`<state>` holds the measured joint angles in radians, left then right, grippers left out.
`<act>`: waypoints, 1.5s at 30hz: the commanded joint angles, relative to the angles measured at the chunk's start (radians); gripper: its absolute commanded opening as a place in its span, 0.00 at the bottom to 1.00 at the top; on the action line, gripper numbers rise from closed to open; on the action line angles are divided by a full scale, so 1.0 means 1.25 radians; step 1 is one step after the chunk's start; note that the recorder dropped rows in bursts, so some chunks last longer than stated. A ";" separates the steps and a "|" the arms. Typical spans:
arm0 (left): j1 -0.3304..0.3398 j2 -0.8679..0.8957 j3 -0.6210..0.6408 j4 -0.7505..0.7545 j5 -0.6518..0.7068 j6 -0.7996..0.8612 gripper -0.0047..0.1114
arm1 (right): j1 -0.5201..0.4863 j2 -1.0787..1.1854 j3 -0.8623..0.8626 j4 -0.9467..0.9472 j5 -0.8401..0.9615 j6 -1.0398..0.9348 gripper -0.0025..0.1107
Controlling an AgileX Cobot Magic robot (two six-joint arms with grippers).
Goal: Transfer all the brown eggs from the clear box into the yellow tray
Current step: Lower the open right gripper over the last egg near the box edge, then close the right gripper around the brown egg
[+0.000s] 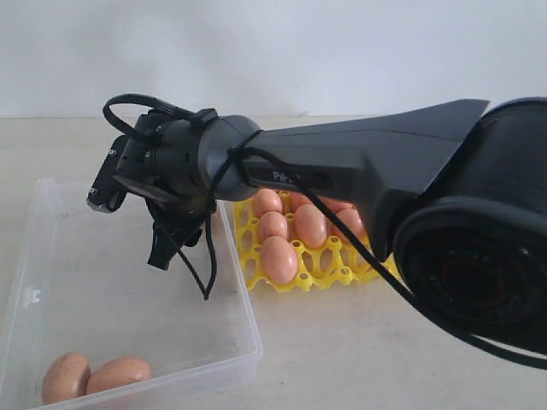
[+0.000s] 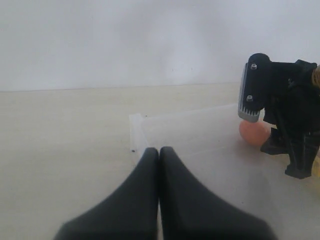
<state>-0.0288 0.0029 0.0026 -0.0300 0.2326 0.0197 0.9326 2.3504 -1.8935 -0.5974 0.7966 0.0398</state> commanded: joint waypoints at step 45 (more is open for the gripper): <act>-0.003 -0.002 -0.002 -0.004 -0.001 0.000 0.00 | 0.010 -0.092 -0.083 0.074 0.019 -0.138 0.56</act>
<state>-0.0288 0.0029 0.0026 -0.0300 0.2326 0.0197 0.9488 2.2441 -1.9994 -0.4901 0.8794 -0.0986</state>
